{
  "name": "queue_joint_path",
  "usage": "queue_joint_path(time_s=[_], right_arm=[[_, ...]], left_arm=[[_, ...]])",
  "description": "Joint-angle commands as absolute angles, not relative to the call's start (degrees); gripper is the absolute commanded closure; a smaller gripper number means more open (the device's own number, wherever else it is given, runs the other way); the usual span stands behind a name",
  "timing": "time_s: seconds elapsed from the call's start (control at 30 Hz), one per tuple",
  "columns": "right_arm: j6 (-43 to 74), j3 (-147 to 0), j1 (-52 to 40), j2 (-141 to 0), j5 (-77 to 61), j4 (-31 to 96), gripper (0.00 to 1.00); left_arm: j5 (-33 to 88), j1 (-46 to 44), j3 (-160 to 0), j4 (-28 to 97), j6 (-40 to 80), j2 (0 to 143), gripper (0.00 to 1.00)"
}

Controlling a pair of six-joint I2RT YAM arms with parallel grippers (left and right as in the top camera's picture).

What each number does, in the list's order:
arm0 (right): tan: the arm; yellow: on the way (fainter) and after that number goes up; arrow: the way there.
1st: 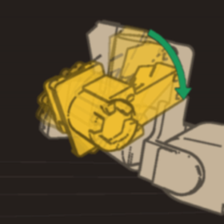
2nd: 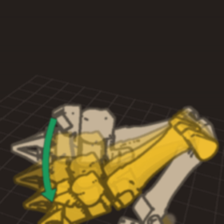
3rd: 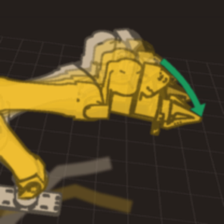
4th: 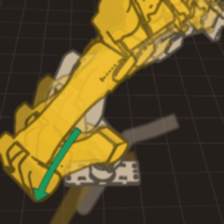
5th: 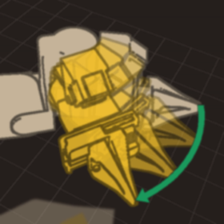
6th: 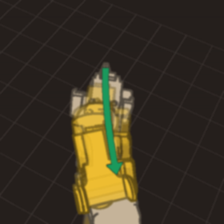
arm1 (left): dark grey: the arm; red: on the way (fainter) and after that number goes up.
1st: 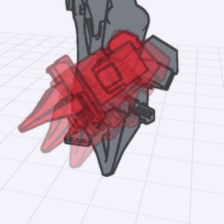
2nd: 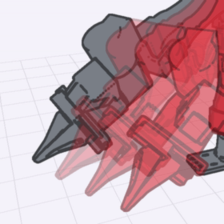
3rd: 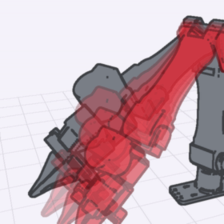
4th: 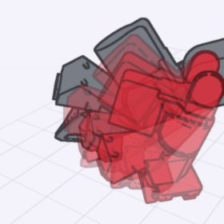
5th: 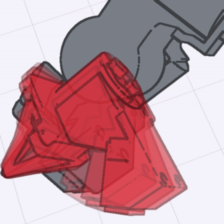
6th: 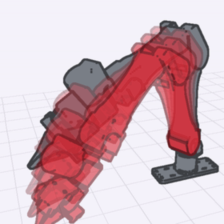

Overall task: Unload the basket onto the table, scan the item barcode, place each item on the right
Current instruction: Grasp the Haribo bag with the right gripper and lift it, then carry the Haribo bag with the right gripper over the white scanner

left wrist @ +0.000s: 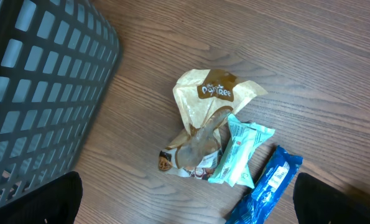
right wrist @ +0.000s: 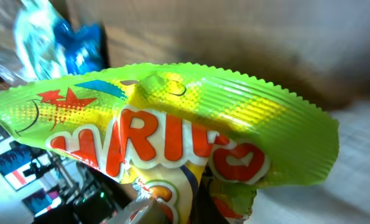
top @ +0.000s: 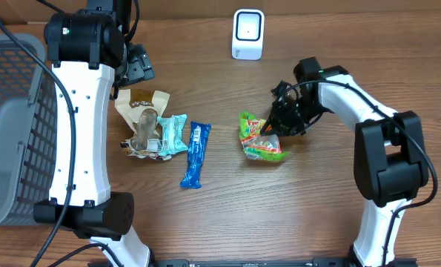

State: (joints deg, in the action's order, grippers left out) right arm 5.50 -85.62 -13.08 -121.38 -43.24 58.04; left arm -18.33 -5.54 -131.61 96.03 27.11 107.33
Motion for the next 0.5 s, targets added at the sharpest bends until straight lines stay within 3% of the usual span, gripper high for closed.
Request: queue_joint_path(time_s=[0.0,0.47], right_arm=[[5.4,-86.7,-12.9,-121.5,-44.8,55.4,0.96],[17.7,-88.3,-15.8,-113.1,-16.9,38.1,0.96]], left_arm=[[-19.4,-5.7,-131.3,96.0,28.5,107.7,0.0],[-19.4,-5.7,-131.3,96.0,28.5,107.7,0.0]])
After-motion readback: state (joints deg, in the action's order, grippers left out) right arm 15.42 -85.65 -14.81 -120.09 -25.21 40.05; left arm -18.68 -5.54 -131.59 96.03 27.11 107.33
